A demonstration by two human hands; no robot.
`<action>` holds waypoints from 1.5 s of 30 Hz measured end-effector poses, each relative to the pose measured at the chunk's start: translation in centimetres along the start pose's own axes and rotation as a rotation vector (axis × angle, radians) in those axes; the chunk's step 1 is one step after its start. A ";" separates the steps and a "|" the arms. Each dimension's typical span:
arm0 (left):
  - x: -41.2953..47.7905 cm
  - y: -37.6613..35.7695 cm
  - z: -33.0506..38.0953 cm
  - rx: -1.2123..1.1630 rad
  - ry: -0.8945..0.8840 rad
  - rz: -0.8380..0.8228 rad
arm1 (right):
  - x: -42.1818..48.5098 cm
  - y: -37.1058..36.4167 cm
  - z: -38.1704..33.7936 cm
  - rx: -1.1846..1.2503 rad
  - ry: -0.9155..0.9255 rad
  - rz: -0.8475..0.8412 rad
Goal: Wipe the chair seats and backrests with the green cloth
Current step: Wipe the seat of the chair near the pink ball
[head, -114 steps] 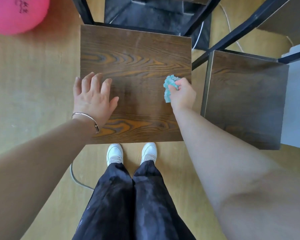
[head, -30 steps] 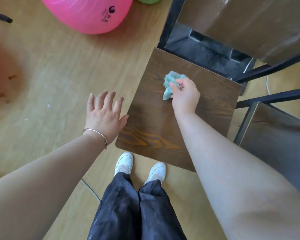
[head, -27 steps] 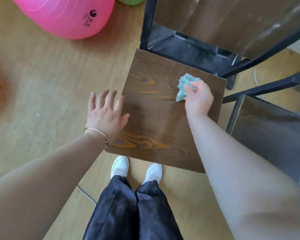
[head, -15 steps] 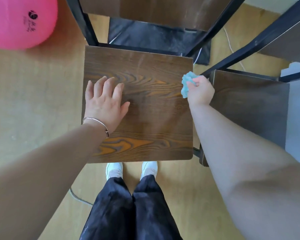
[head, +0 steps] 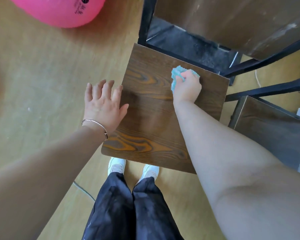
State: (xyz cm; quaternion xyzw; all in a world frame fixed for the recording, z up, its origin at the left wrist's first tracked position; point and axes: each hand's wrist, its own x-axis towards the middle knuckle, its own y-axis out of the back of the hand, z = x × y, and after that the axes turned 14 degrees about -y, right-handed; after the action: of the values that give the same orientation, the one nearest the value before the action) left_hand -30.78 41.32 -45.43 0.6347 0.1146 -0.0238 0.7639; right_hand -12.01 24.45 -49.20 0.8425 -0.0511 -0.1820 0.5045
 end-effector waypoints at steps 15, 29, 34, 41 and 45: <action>-4.3 -0.4 -3.0 -0.014 0.162 0.011 | -3.8 -3.1 -3.7 -0.046 0.220 -0.069; -3.0 1.4 4.4 0.071 0.029 0.010 | -3.0 4.4 1.0 0.149 0.382 -0.302; -1.9 2.1 8.1 0.083 -0.049 0.043 | 1.4 12.1 7.8 0.079 0.183 -0.158; -0.1 1.1 9.5 0.080 -0.152 0.078 | 3.8 12.3 12.8 0.051 -0.060 -0.086; 0.2 0.8 8.0 0.083 -0.175 0.060 | 3.3 10.0 13.6 0.051 -0.216 -0.045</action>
State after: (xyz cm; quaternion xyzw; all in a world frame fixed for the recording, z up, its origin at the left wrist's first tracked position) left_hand -29.25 33.72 -43.32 0.6645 0.0276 -0.0609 0.7443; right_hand -12.85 7.42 -47.16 0.8314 -0.0910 -0.2815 0.4704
